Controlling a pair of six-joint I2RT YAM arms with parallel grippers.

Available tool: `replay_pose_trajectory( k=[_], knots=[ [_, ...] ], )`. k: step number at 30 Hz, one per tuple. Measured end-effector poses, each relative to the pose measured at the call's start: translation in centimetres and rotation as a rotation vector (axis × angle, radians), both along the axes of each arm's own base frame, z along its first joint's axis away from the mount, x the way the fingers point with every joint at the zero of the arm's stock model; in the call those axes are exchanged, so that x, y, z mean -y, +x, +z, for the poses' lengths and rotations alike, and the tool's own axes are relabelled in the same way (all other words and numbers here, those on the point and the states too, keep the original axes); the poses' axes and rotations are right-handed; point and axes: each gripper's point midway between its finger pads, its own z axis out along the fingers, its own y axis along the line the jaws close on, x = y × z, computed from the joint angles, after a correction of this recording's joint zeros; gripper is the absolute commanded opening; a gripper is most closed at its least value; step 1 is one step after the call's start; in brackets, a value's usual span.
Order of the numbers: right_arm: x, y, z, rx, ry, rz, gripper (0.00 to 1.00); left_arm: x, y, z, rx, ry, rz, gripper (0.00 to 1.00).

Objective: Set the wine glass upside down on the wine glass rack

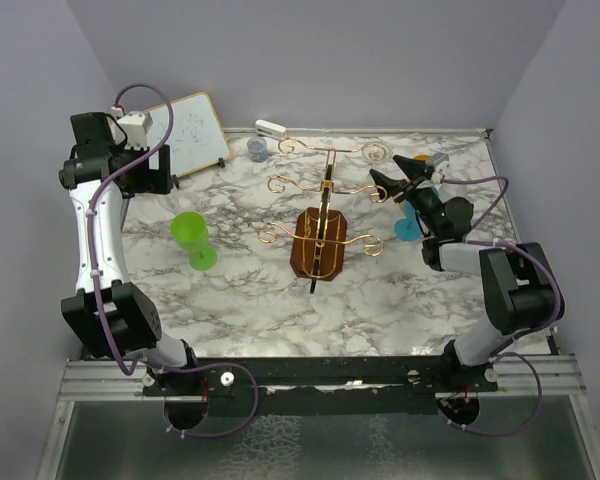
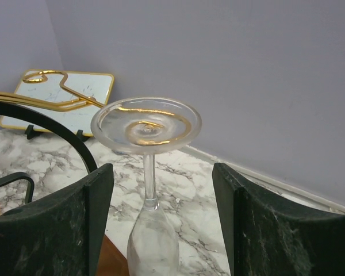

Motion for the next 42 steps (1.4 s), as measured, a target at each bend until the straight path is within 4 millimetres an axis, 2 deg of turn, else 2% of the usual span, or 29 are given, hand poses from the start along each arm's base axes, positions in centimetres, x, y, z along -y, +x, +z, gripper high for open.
replay_pose_trajectory(
  k=[5,13,18,20,24,28,30,31,32,36,42],
  knots=[
    [0.2,-0.4,1.0,0.017,-0.03,-0.011,0.7,0.3,0.1,-0.2,-0.004,-0.012,-0.014,0.98],
    [0.6,-1.3,-0.4,-0.053,-0.08,-0.028,0.7,0.4,0.1,-0.5,-0.015,-0.017,-0.023,0.97],
    [1.9,-2.4,0.7,-0.065,-0.1,-0.095,0.7,0.5,0.3,-1.7,-0.051,-0.034,-0.029,0.97],
    [2.6,-3.2,1.7,-0.052,-0.1,-0.128,0.7,0.5,0.4,-2.0,-0.062,-0.041,-0.03,0.96],
    [4.0,-4.4,3.7,-0.03,-0.091,-0.197,0.7,0.4,0.9,-1.6,-0.053,-0.041,-0.032,0.96],
    [5.4,-5.7,4.6,-0.032,-0.084,-0.264,0.7,0.3,1.2,-1.1,-0.041,-0.04,-0.029,0.96],
    [6.0,-6.7,5.0,-0.038,-0.081,-0.285,0.78,0.2,1.6,-0.6,-0.032,-0.04,-0.028,0.95],
    [6.3,-7.3,5.3,-0.042,-0.079,-0.295,0.93,0.2,1.8,-0.3,-0.024,-0.04,-0.027,0.94],
    [6.5,-7.9,5.7,-0.042,-0.075,-0.302,0.99,0.2,2.0,-0.1,-0.018,-0.04,-0.026,0.94],
    [7.4,-9.9,6.7,-0.05,-0.072,-0.33,1.0,0.6,2.4,0.8,0.001,-0.069,-0.026,0.92],
    [8.5,-11.6,5.9,-0.172,-0.035,-0.37,1.0,1.4,2.0,0.8,-0.012,-0.115,-0.04,0.94]
  ],
)
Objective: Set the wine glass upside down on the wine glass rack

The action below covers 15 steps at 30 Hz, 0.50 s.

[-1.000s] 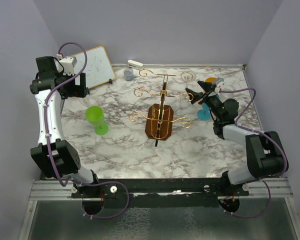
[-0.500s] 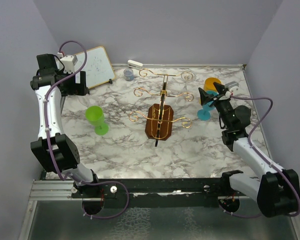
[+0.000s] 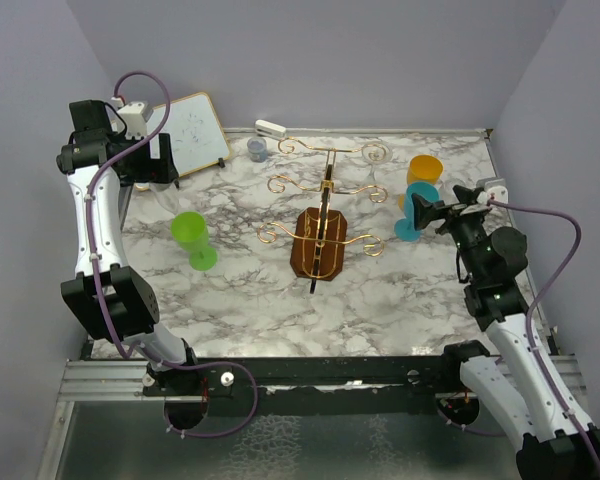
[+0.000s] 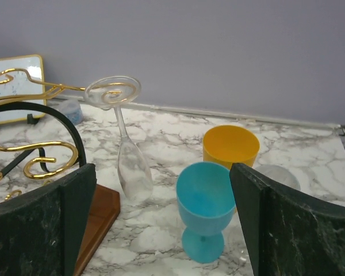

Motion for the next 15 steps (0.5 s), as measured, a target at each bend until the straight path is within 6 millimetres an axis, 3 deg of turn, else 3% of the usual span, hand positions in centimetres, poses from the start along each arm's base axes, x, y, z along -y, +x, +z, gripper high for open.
replay_pose_trajectory(
  k=[4,10,13,15],
  knots=[
    [0.0,-1.1,0.2,-0.099,0.037,0.003,1.0,0.6,-0.5,-0.1,-0.019,-0.017,-0.015,0.95],
    [-0.5,-2.2,3.4,-0.167,0.137,0.032,0.99,2.2,-0.8,0.1,-0.027,-0.028,-0.047,0.99],
    [-0.3,-1.1,4.8,-0.244,0.175,-0.002,0.9,3.1,-1.2,0.5,-0.024,-0.03,-0.066,0.99],
    [0.8,0.8,4.4,-0.314,0.204,-0.073,0.78,3.6,-1.6,0.9,-0.019,-0.03,-0.078,0.99]
  ],
)
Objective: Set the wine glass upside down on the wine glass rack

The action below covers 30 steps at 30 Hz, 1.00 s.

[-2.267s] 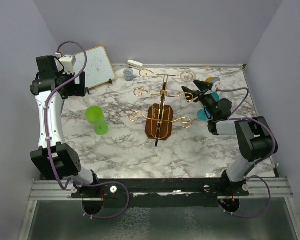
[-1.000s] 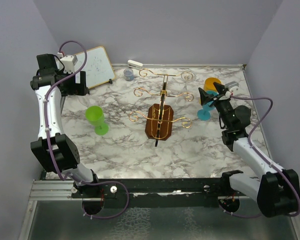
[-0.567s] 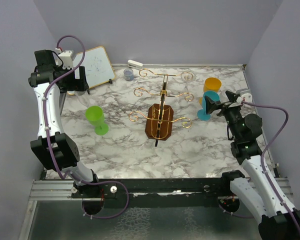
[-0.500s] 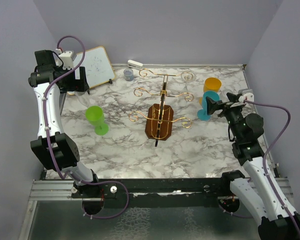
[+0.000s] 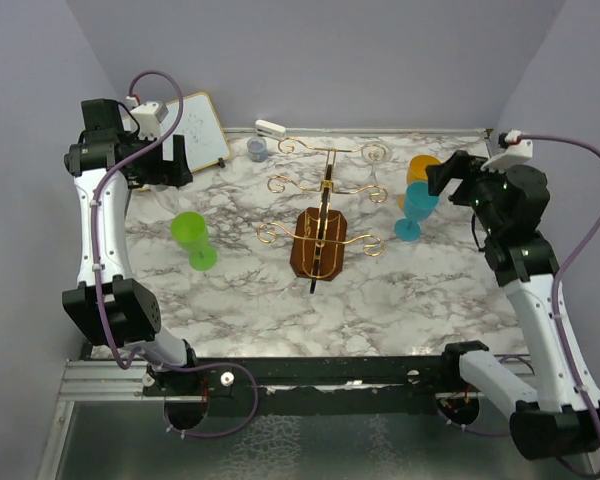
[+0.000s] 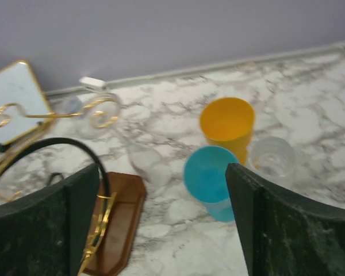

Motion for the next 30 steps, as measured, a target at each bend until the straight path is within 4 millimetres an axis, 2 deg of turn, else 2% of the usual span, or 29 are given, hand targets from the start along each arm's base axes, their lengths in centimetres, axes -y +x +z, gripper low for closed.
replay_pose_trajectory(
  k=[2,5,7,11,14,20,30],
  knots=[
    [2.6,1.6,-1.9,-0.087,0.022,-0.093,0.7,0.3,-0.4,0.4,0.006,-0.003,-0.008,0.99],
    [8.3,2.8,-6.5,-0.256,0.063,-0.273,0.61,0.6,-0.8,1.1,0.021,-0.007,-0.018,0.99],
    [10.3,3.2,-8.3,-0.334,0.087,-0.334,0.58,0.9,-0.9,1.6,0.035,-0.012,-0.026,0.99],
    [10.9,3.9,-11.0,-0.428,0.108,-0.356,0.49,1.7,-0.9,2.5,0.06,-0.022,-0.053,0.99],
    [10.9,4.1,-11.2,-0.437,0.11,-0.356,0.43,2.8,-0.9,2.6,0.068,-0.031,-0.082,0.99],
    [11.3,4.9,-11.8,-0.455,0.096,-0.36,0.43,4.7,-0.7,2.9,0.083,-0.033,-0.135,0.99],
    [12.3,6.7,-16.5,-0.57,0.055,-0.378,0.45,5.8,-0.7,3.0,0.088,-0.032,-0.166,0.99]
  ],
)
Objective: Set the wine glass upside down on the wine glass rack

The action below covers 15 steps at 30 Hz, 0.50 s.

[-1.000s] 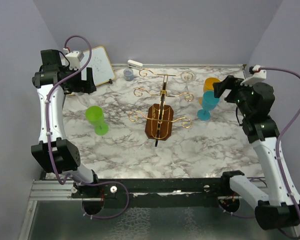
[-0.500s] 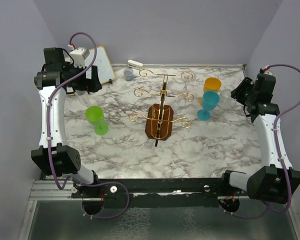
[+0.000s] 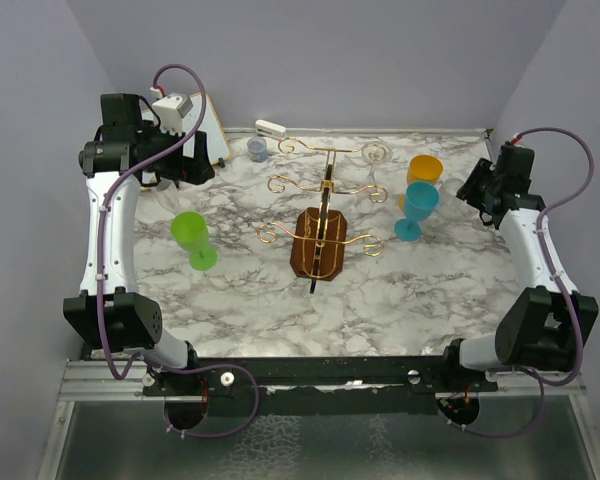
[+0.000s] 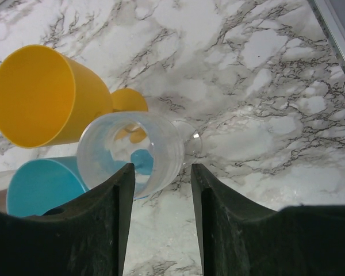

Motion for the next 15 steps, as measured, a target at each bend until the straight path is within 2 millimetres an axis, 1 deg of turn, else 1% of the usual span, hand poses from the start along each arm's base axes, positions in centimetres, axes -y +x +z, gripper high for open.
replay_pose_trajectory(
  k=[6,8,9,11,14,15],
  knots=[
    [0.3,1.3,-1.4,-0.029,-0.003,0.002,0.45,0.0,0.4,0.3,0.02,0.002,0.0,0.99],
    [0.4,1.8,-1.9,-0.038,-0.001,0.002,0.42,0.0,0.4,0.3,0.023,0.003,0.0,0.99],
    [0.5,2.0,-2.1,-0.042,-0.001,0.003,0.39,0.0,0.4,0.3,0.024,0.003,0.0,0.99],
    [0.5,2.3,-2.7,-0.051,0.001,0.005,0.28,0.0,0.5,0.4,0.027,0.003,0.0,0.99],
    [0.5,2.5,-2.8,-0.05,-0.008,0.014,0.02,-0.1,0.7,0.4,0.034,0.003,0.0,0.99],
    [0.8,2.5,-2.8,-0.053,-0.027,0.02,0.01,-0.1,0.7,0.4,0.034,0.003,-0.001,0.99]
  ],
)
